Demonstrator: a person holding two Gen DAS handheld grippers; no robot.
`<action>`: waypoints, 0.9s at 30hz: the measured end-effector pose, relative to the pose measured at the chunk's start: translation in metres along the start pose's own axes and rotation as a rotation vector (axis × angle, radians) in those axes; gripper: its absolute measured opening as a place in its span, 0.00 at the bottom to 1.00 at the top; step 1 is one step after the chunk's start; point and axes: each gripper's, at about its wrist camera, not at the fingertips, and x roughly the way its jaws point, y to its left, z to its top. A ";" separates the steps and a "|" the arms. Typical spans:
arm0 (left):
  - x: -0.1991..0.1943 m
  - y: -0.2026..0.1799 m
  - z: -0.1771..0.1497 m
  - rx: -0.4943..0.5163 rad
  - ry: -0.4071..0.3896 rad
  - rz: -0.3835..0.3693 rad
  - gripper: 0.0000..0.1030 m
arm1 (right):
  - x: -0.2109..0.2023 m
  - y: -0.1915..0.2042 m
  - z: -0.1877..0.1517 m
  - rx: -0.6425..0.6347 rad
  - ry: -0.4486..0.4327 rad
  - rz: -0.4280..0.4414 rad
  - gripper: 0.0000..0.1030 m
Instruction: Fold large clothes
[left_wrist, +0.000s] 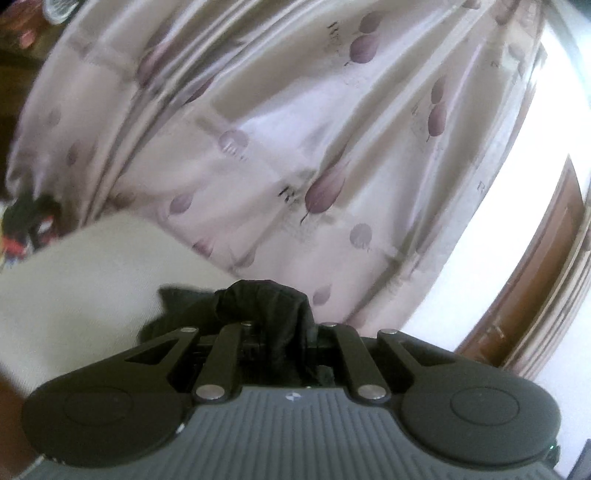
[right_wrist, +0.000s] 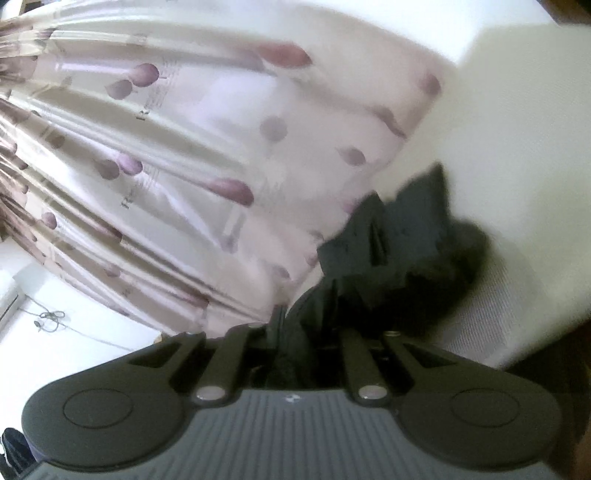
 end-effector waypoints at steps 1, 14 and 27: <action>0.011 0.000 0.005 0.006 -0.003 0.000 0.11 | 0.008 -0.001 0.013 -0.006 -0.004 -0.008 0.10; 0.190 0.033 0.034 0.049 0.038 0.214 0.12 | 0.162 -0.049 0.125 0.027 0.007 -0.204 0.10; 0.268 0.063 0.009 0.136 0.092 0.309 0.21 | 0.230 -0.112 0.131 0.122 0.045 -0.345 0.10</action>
